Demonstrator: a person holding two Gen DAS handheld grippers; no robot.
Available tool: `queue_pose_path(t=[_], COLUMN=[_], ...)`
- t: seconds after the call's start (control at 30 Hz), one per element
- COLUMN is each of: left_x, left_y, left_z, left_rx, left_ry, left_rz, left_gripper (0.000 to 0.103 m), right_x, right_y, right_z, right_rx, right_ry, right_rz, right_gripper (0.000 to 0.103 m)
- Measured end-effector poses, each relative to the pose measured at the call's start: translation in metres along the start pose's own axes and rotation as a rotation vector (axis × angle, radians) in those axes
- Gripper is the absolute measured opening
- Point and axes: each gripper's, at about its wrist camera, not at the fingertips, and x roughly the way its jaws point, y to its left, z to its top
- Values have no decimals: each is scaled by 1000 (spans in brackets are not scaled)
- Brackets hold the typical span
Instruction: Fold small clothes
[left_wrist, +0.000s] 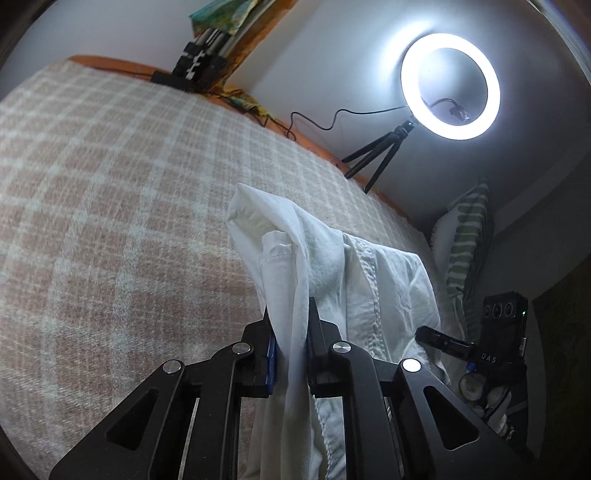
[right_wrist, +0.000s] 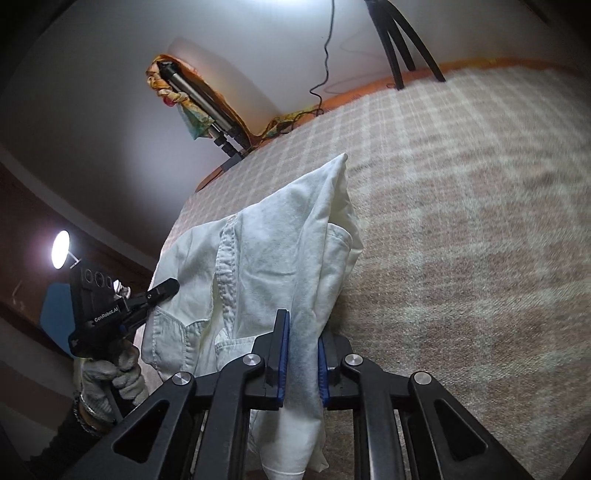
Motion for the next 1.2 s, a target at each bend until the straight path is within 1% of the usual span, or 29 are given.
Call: queue_pose_path(t=[0.23, 0.4, 0.53, 0.8, 0.93, 1.07, 1.2], left_x=[6, 21, 43, 99, 131, 159, 186], left_y=[-34, -58, -89, -149, -177, -196, -210], left_z=[9, 19, 29, 46, 57, 67, 77], left_rx=[76, 117, 154, 225, 246, 260, 260], left_ry=[-6, 3, 10, 41, 53, 52, 52], left_rz=[-11, -40, -62, -99, -115, -122, -121], left_gripper=[10, 10, 10, 10, 10, 10, 10], right_x=[-27, -56, -81, -127, -144, -162, -169], right_y=[13, 13, 6, -26, -44, -68, -98], right_z=[11, 24, 36, 59, 83, 105, 126], right_rx=[-79, -114, -127, -108, -118, -119, -91], right_ry=[-41, -81, -112, -165, -191, -231, -260], right_rz=[-48, -96, -140, -220, -269, -299, -317], right_gripper=[11, 11, 11, 10, 10, 10, 10])
